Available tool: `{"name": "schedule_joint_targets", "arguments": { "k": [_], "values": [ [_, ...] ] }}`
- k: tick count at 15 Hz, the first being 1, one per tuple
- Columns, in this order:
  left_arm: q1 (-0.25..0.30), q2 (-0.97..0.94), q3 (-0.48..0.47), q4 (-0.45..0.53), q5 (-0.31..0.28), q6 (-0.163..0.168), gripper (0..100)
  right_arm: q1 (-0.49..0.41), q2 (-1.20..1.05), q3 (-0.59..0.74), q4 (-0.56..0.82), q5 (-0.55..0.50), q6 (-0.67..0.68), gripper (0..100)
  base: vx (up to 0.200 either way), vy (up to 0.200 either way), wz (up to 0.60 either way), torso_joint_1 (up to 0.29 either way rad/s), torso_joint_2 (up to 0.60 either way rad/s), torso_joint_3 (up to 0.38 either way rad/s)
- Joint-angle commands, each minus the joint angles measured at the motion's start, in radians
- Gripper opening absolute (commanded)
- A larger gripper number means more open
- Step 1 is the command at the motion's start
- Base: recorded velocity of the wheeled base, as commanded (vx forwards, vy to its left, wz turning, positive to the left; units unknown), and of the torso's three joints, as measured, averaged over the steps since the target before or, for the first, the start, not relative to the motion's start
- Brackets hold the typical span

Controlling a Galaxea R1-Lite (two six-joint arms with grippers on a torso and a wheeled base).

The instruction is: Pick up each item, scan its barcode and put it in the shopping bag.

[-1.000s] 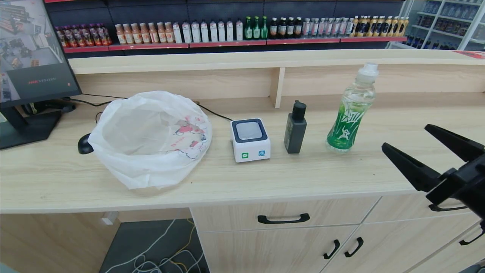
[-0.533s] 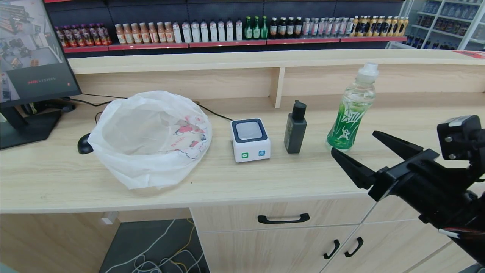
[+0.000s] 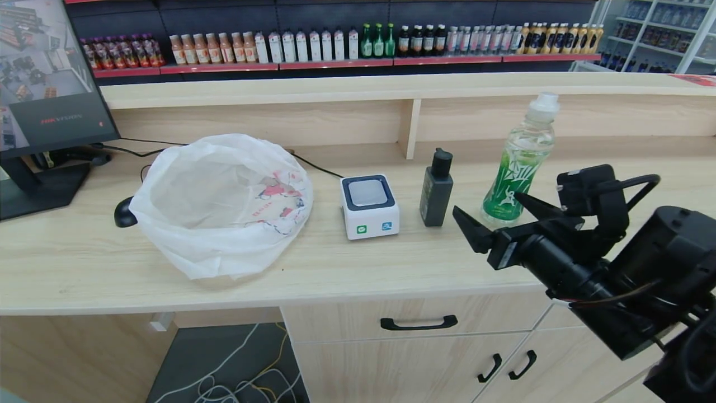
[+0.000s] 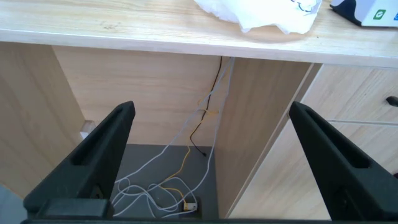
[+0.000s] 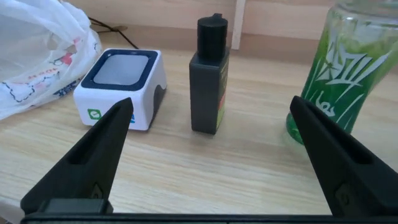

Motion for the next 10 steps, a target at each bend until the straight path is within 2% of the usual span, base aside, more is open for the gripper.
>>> {"name": "schedule_joint_targets", "arguments": {
  "k": [1, 10],
  "values": [
    [0.000, 0.000, 0.000, 0.000, 0.001, 0.000, 100, 0.023, 0.102, -0.041, -0.002, -0.009, 0.010, 100, 0.000, 0.000, 0.00, 0.000, 0.00, 0.000],
    [0.000, 0.000, 0.000, 0.000, 0.001, 0.000, 100, -0.059, 0.251, -0.243, -0.002, -0.012, 0.056, 100, 0.000, 0.000, 0.00, 0.000, 0.00, 0.000]
  ]
}}
